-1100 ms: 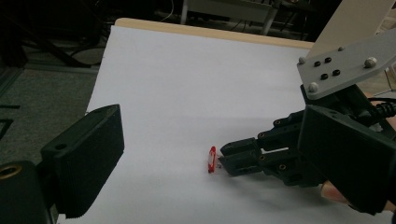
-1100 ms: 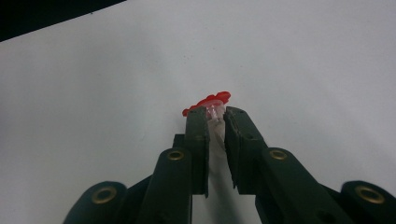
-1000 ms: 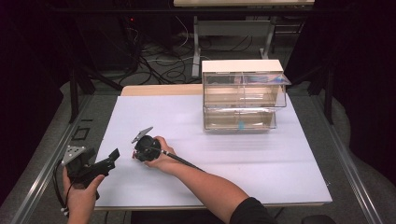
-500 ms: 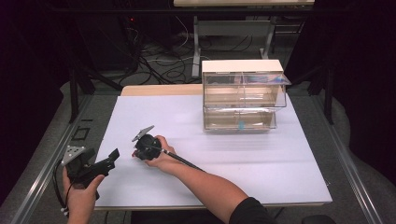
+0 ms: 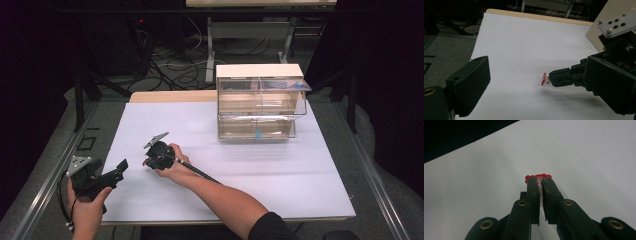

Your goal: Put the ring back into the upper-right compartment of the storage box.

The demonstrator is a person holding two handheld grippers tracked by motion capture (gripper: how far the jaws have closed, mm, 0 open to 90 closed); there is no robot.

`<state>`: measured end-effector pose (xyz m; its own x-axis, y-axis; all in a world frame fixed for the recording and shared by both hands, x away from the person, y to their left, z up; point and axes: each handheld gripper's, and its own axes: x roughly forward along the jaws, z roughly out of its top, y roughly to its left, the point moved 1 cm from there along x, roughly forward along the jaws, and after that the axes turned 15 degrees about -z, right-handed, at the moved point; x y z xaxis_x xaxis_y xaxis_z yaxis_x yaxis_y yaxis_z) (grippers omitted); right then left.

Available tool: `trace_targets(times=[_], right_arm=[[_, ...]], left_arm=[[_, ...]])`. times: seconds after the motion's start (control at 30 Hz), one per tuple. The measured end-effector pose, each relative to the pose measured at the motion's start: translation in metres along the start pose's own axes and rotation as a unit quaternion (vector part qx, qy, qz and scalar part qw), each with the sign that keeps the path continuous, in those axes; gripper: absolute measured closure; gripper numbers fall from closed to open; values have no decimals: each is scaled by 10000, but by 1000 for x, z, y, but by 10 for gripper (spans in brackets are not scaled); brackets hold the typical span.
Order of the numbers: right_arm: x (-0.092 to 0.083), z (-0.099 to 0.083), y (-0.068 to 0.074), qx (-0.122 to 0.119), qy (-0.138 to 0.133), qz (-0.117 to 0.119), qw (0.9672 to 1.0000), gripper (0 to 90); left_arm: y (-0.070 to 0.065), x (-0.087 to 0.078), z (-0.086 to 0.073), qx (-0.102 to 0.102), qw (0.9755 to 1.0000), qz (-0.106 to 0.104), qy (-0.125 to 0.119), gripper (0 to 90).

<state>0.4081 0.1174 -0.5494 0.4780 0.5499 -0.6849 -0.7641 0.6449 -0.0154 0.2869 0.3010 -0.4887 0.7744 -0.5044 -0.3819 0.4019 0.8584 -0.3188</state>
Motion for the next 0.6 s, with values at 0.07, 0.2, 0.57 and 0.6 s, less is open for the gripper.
trace_targets(times=[0.07, 0.2, 0.57, 0.6], right_arm=[[-2, 0, -1, 64, -25, -6, 10000, 853], [-7, 0, -3, 140, -13, -82, 9999, 853], [-20, -2, -16, 455, 73, -322, 9984, 853], [-20, -2, -17, 500, 8, -358, 9981, 853]], left_arm=[[0, 0, 0, 0, 10000, -1, 27, 70], [-1, 2, 0, -9, 10000, -9, 3, 70], [0, 3, 1, 24, 10000, -16, 28, 70], [0, 4, 1, 21, 10000, -19, 32, 70]])
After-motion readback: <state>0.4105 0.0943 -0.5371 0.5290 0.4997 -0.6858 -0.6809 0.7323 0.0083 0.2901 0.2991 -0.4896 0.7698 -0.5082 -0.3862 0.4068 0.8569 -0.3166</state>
